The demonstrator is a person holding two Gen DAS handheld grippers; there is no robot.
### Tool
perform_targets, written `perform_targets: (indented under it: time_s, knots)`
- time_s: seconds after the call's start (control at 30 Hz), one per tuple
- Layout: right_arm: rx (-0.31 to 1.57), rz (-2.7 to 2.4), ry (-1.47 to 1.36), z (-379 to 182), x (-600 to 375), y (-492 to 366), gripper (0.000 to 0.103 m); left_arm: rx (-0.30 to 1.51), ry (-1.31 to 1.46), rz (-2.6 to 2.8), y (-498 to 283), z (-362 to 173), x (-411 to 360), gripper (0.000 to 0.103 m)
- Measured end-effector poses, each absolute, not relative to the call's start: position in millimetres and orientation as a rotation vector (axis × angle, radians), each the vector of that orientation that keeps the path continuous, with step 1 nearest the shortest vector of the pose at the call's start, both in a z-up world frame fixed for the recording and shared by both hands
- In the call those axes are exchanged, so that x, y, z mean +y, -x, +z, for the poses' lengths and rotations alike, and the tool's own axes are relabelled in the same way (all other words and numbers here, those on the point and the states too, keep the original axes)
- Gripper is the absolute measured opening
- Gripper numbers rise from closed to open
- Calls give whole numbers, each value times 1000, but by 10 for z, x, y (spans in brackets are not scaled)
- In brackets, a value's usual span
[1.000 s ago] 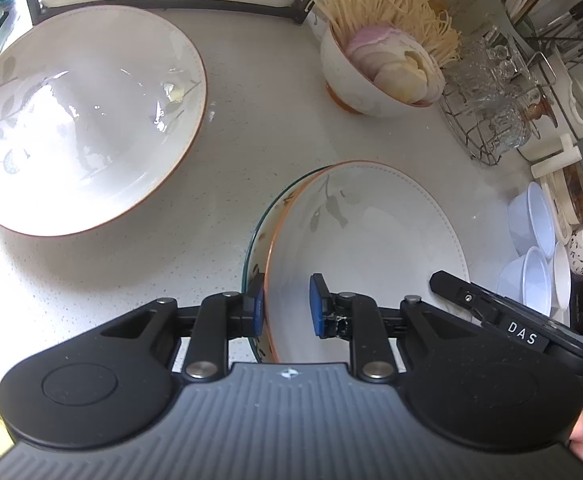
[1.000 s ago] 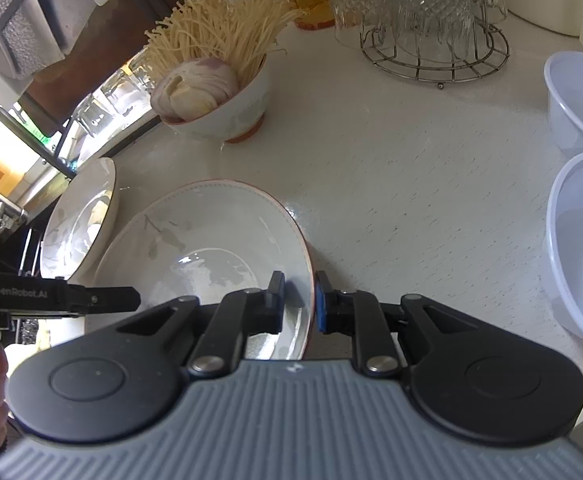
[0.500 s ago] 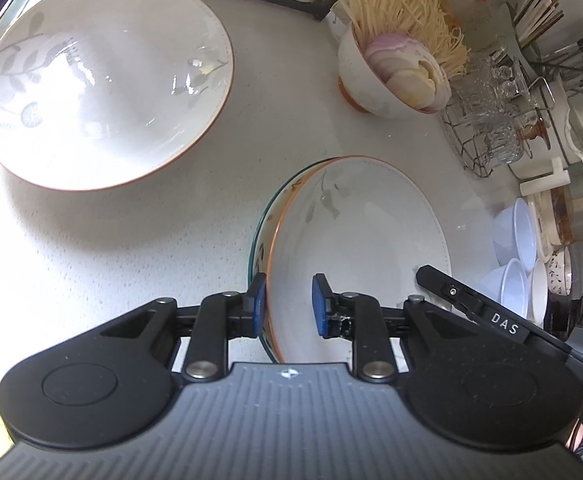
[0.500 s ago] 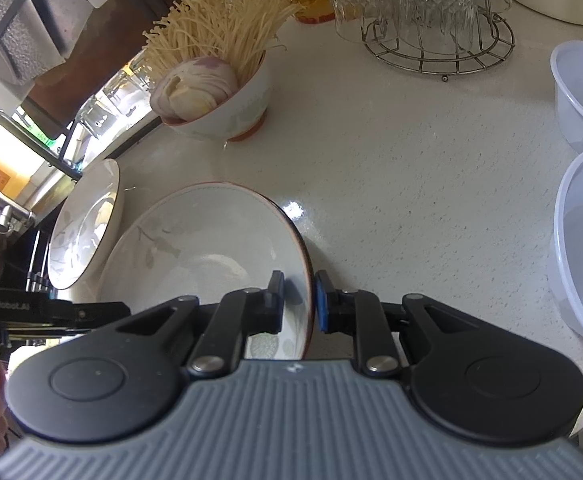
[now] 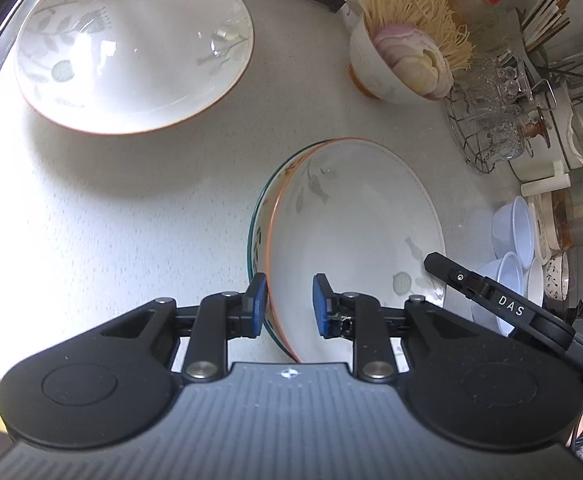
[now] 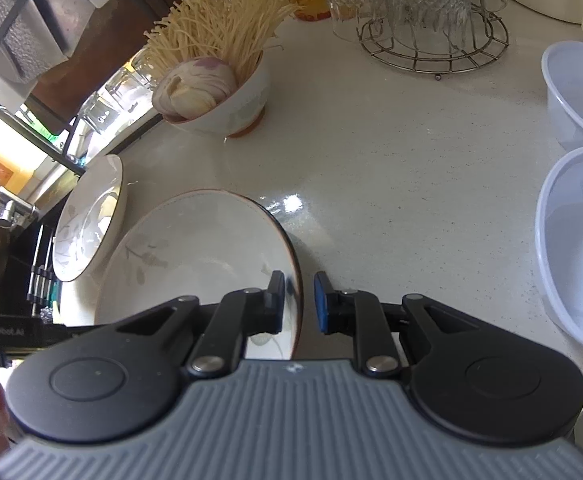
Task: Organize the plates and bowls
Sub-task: 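Lower the white bowl onto the floral plate and open the left gripper, then open the right gripper and withdraw both grippers from the bowl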
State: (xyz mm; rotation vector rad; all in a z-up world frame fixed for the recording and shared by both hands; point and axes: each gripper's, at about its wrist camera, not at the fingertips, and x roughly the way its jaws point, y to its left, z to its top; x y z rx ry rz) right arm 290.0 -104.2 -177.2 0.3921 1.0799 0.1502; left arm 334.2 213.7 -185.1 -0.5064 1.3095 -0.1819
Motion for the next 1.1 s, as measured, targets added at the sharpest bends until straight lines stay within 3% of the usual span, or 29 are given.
perform_targets:
  time_s: [0.07,0.37,0.77,1.1]
  knots:
    - [1070,170,-402,-1772,-1059,-2892,20,1311,497,-164,-3307,-1826,2128,39]
    - [1070,219,-356,-1716,-1067,-2889,20,1263,484,-117,-3151,-1708,2083,40]
    - [964,382,-292,-1090,-1075,-2773,20,1079,343,-18,-2951,-1088,1859,41]
    - [898,499,-194,-749,-850,-2604,20,999,358,80,-2661,-884,1859,42]
